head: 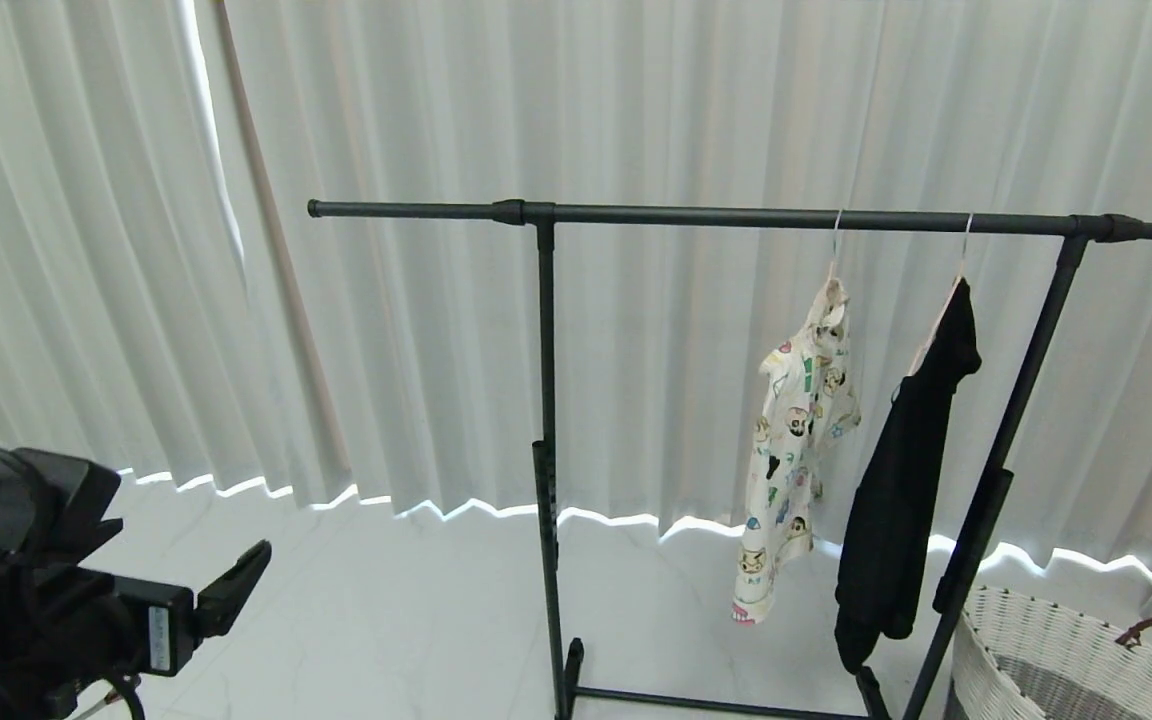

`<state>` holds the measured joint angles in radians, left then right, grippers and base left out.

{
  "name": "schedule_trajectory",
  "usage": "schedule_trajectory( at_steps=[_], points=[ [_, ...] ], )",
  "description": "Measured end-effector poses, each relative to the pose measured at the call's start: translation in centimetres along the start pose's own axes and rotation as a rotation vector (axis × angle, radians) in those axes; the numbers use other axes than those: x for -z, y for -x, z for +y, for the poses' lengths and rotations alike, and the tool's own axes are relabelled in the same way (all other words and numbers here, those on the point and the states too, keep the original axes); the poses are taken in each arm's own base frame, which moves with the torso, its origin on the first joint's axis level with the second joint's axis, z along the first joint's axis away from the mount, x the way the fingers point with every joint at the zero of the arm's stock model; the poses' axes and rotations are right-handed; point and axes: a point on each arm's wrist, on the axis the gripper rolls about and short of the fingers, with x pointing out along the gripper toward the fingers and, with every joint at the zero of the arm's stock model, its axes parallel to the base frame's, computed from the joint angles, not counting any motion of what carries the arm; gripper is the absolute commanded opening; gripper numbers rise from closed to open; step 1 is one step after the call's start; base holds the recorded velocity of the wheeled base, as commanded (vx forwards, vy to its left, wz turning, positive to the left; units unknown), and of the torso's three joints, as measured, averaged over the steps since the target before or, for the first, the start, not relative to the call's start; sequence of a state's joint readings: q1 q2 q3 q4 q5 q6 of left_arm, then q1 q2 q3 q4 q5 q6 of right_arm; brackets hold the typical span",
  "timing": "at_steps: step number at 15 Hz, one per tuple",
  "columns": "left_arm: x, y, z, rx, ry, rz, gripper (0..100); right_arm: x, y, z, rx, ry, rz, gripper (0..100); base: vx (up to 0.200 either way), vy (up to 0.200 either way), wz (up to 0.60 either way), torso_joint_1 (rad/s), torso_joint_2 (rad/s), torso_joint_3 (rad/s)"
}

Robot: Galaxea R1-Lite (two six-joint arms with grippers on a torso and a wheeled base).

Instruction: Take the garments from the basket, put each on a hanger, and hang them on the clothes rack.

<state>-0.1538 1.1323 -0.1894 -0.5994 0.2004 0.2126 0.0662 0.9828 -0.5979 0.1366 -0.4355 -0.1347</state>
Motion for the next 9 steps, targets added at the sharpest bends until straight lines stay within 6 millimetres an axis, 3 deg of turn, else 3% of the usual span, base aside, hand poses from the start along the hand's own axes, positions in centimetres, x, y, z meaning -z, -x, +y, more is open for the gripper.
schedule_trajectory(
  at_steps=[4,9],
  points=[
    [4.3,3.7,0.4,-0.113,0.005,0.052,100,4.7,1.7,-0.2,0.007,0.002,-0.001,100,0.000,0.000,0.00,-0.204,0.50,0.286],
    [7.3,7.1,0.9,-0.261,0.057,0.096,100,8.9,2.8,-0.3,0.073,-0.016,-0.001,100,0.000,0.000,0.00,-0.188,0.47,0.288]
  ],
)
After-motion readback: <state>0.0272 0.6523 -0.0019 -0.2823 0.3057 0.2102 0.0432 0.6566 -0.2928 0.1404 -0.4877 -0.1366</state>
